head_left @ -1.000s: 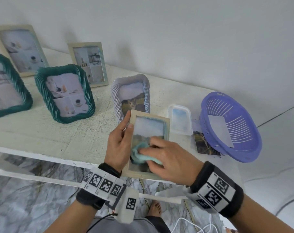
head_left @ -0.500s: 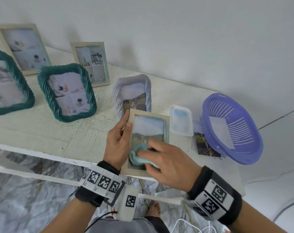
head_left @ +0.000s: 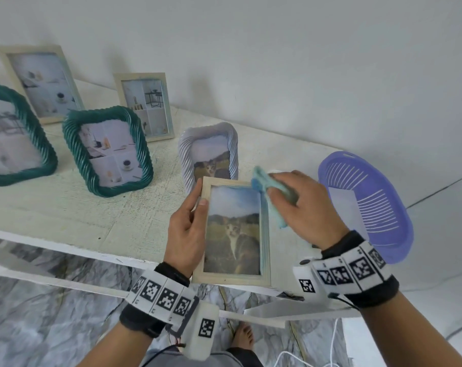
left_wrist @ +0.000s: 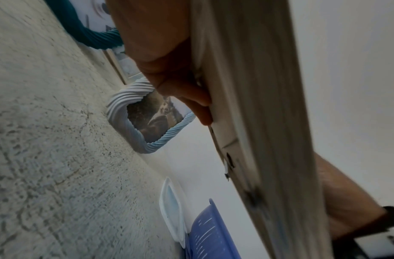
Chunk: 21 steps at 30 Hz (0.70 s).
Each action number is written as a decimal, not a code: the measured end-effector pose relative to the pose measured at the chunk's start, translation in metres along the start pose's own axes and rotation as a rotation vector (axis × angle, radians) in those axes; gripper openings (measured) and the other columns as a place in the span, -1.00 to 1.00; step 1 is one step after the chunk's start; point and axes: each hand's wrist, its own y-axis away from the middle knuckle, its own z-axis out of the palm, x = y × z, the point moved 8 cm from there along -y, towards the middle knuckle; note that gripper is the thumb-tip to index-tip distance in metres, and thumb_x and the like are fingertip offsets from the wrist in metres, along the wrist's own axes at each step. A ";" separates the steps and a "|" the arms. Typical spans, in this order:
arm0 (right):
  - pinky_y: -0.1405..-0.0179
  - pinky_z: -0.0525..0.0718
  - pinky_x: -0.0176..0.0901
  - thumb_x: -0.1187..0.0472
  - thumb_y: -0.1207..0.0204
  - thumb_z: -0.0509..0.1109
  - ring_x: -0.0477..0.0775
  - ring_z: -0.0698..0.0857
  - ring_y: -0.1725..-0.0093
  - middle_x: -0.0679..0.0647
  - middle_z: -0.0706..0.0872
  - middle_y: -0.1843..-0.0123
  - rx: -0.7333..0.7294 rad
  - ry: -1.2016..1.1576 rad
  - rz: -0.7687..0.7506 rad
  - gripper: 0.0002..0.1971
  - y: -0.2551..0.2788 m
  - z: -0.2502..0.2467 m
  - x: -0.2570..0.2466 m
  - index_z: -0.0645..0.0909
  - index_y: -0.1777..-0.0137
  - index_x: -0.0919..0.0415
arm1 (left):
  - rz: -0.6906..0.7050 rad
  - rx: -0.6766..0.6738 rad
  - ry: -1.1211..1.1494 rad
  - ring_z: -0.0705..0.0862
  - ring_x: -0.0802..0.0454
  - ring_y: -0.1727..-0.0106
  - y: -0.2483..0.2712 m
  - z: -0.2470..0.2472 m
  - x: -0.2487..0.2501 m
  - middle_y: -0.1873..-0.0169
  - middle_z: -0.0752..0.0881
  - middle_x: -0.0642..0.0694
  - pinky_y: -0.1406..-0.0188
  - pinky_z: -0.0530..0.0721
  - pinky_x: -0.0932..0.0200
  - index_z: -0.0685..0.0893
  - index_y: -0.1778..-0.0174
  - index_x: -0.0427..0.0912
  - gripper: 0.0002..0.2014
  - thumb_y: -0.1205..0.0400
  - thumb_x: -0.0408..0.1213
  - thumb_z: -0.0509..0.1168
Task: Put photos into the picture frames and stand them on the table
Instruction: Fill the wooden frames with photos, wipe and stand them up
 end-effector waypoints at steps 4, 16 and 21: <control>0.32 0.51 -0.43 0.15 -0.62 0.33 -0.17 0.64 0.22 0.03 0.72 0.03 0.181 -0.082 0.220 -0.77 -0.015 -0.019 0.047 0.63 -0.25 0.07 | -0.007 0.009 -0.004 0.79 0.22 0.04 0.003 -0.008 0.000 0.07 0.83 0.28 0.02 0.77 0.23 0.40 -0.57 0.01 -0.60 -0.80 -0.32 0.08; 0.03 0.44 -0.14 0.23 -0.68 0.24 0.27 0.62 -0.17 0.26 0.48 -0.30 0.021 0.364 0.570 -0.64 -0.056 0.044 0.130 0.46 -0.45 0.26 | -0.023 0.015 -0.038 0.75 0.40 0.14 0.010 -0.013 -0.003 0.21 0.79 0.41 0.17 0.70 0.42 0.44 -0.56 -0.04 -0.60 -0.80 -0.35 0.09; -0.19 0.54 0.03 0.34 -0.59 0.21 0.35 0.50 -0.30 0.30 0.36 -0.46 -0.183 0.498 0.568 -0.41 -0.045 0.086 0.163 0.18 -0.63 0.24 | -0.028 0.036 -0.041 0.75 0.41 0.05 0.008 -0.021 -0.002 0.13 0.78 0.44 0.13 0.68 0.46 0.43 -0.59 -0.07 -0.59 -0.79 -0.33 0.09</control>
